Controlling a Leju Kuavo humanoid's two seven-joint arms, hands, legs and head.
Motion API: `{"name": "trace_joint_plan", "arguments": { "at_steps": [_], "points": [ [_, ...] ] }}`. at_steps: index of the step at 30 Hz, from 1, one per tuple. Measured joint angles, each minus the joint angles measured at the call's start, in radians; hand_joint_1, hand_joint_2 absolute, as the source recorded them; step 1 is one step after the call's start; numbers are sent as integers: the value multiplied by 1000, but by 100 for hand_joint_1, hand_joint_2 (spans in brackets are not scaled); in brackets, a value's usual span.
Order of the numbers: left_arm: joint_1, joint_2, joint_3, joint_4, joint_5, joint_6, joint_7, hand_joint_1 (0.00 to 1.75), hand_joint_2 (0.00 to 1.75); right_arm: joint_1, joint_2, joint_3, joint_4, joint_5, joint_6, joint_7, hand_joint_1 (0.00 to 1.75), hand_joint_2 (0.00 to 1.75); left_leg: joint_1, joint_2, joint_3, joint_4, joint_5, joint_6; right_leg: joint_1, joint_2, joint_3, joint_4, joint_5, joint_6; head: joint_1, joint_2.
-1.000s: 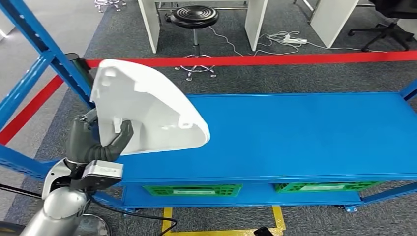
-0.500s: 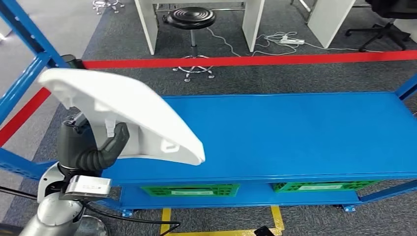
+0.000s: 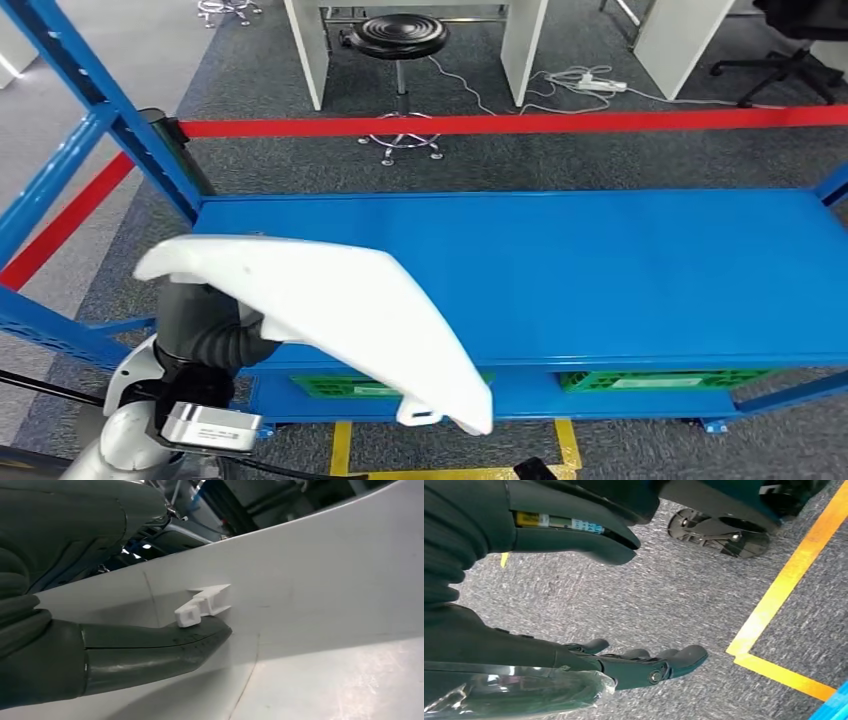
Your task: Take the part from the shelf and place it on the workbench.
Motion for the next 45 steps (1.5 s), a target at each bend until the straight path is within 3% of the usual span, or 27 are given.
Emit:
{"name": "trace_joint_plan", "arguments": {
  "at_steps": [2, 4, 7, 8, 9, 10, 12, 13, 15, 18, 20, 22, 23, 24, 25, 27, 29, 33, 34, 36, 38, 39, 40, 41, 43, 45],
  "points": [
    [1, 0, -10, 0, 1, -3, 0, 175, 175, 2, 0, 2, 0, 0, 1, 0, 0, 175, 2, 0, -1, 3, -4, -10, -1, 1, 0, -3, 2, -12, 0, 0],
    [0, 0, -18, 0, 6, -7, 0, 175, 175, 3, 0, 2, 0, 0, 2, -1, 0, 175, 4, 0, -16, 42, -36, -20, -3, 0, 2, -7, 5, -24, -3, 0],
    [1, 1, -27, 0, 27, -22, 0, 175, 175, 2, 0, 3, 0, 0, 5, -2, 0, 175, 6, 1, -96, 216, -125, -28, -2, -2, 2, -7, 4, -32, -6, 0],
    [2, 2, -28, 0, 35, -28, 0, 175, 175, 2, 0, 3, 0, 0, 6, -2, 0, 175, 6, 1, -117, 261, -138, -28, -2, -2, 2, -7, 4, -33, -6, 0],
    [2, 3, -29, 0, 41, -32, -1, 175, 175, 3, 0, 3, 0, 0, 7, -1, 0, 175, 6, 1, -122, 272, -129, -28, -1, -2, 2, -7, 4, -33, -6, 0],
    [2, 3, -30, 0, 46, -36, -3, 175, 175, 3, 0, 3, 0, 0, 8, -1, 0, 175, 6, 1, -111, 248, -103, -25, -1, -2, 3, -7, 4, -33, -6, 0],
    [1, 4, -32, -1, 51, -38, -12, 175, 175, 3, 0, 3, 0, 0, 9, 0, 0, 175, 5, 1, -55, 130, -31, -17, 0, 0, 6, -7, 3, -31, -6, 0],
    [0, 4, -33, -2, 50, -36, -19, 175, 175, 2, 0, 3, 0, 0, 10, 0, 0, 175, 4, 1, -27, 71, -10, -13, 2, 0, 5, -5, 2, -29, -6, 0],
    [1, 3, -36, -5, 45, -28, -32, 175, 175, 2, 0, 3, 0, -1, 10, 0, 0, 175, 1, 0, -2, 13, -2, -5, 5, 0, 1, -2, 3, -20, -5, 0],
    [5, 0, -39, -9, 31, -13, -44, 175, 175, 3, 0, 4, 0, -2, 10, 0, 0, 175, 4, 0, 0, -3, 2, 8, 4, -3, -9, 5, -4, -4, -4, 0],
    [6, -2, -43, -11, 25, -6, -48, 175, 175, 2, 0, 4, 0, -3, 9, -1, 0, 175, 9, 2, 2, -9, 7, 17, 2, -3, -41, 74, -49, 5, 0, 0],
    [7, -4, -46, -12, 22, -3, -51, 175, 175, 4, 0, 4, 0, -4, 9, -1, 0, 175, 8, 3, 1, -9, 8, 19, 0, -3, -99, 205, -112, 12, 4, 0],
    [9, -4, -48, -13, 21, -2, -52, 175, 175, 5, 0, 4, 0, -4, 9, 0, 0, 175, 7, 3, 0, -8, 8, 20, -1, -3, -123, 258, -130, 15, 5, 0],
    [10, -4, -49, -13, 20, 0, -52, 175, 175, 6, 0, 4, 0, -5, 9, 0, 0, 175, 7, 3, 0, -8, 8, 20, -2, -3, -132, 278, -129, 17, 5, 0],
    [12, -4, -49, -13, 19, 2, -53, 175, 175, 6, 0, 4, 0, -5, 9, 0, 0, 175, 7, 3, 0, -8, 8, 20, -3, -3, -121, 259, -110, 17, 6, 0],
    [14, -4, -50, -13, 11, 9, -56, 175, 175, 5, 0, 4, 0, -6, 9, 0, 0, 175, 7, 2, 2, -6, 8, 18, -4, -4, -54, 130, -46, 15, 6, 0],
    [14, -4, -50, -13, 4, 15, -58, 175, 175, 2, 0, 4, 0, -6, 9, 0, 0, 175, 2, 1, -2, -1, 8, 11, -4, -2, 6, 19, -13, 10, 5, 0],
    [14, -3, -54, -13, -1, 20, -59, 175, 175, 6, 0, 4, 0, -7, 8, 0, 0, 175, 1, 1, -11, 6, 8, -8, -2, 0, 13, -3, -4, -11, 5, 0],
    [14, -3, -54, -13, -1, 22, -60, 175, 175, 7, 0, 4, 1, -7, 8, 0, 0, 175, 2, 1, -17, 22, -9, -13, -4, -1, 11, -6, 0, -18, 3, 0],
    [14, -1, -56, -13, -1, 25, -61, 175, 175, 5, 0, 4, 1, -7, 8, 0, 0, 175, 4, 1, -49, 108, -80, -21, -5, -4, 5, -9, 8, -30, 1, 0],
    [14, 2, -57, -13, -1, 28, -62, 175, 175, 5, 0, 4, 1, -7, 8, 2, 0, 175, 5, 1, -85, 223, -146, -25, -4, -6, -5, -8, 15, -34, 1, 0],
    [15, 4, -58, -13, -2, 29, -63, 175, 175, 6, -1, 4, 1, -7, 8, 2, 0, 175, 6, 1, -90, 252, -157, -25, -2, -7, -11, -7, 19, -34, 1, 0],
    [15, 5, -58, -13, -2, 31, -63, 175, 175, 6, -1, 4, 1, -8, 8, 3, 0, 175, 5, 1, -78, 245, -147, -24, -2, -7, -17, -6, 23, -33, 1, 0],
    [15, 6, -59, -13, -3, 32, -64, 175, 175, 6, -1, 4, 1, -8, 8, 4, 0, 175, 5, 1, -49, 205, -123, -21, -1, -7, -23, -5, 27, -31, 1, 0],
    [13, 7, -60, -13, -5, 33, -64, 175, 175, 6, -1, 4, 1, -8, 8, 4, 0, 175, 3, 1, 29, 80, -72, -13, 0, -6, -31, -2, 36, -25, 1, 0],
    [11, 7, -61, -13, -8, 34, -65, 175, 175, 5, -1, 4, 1, -8, 8, 4, 0, 175, 0, 1, 68, 3, -55, -6, 3, -7, -40, 0, 47, -14, 1, 0]
  ]
}}
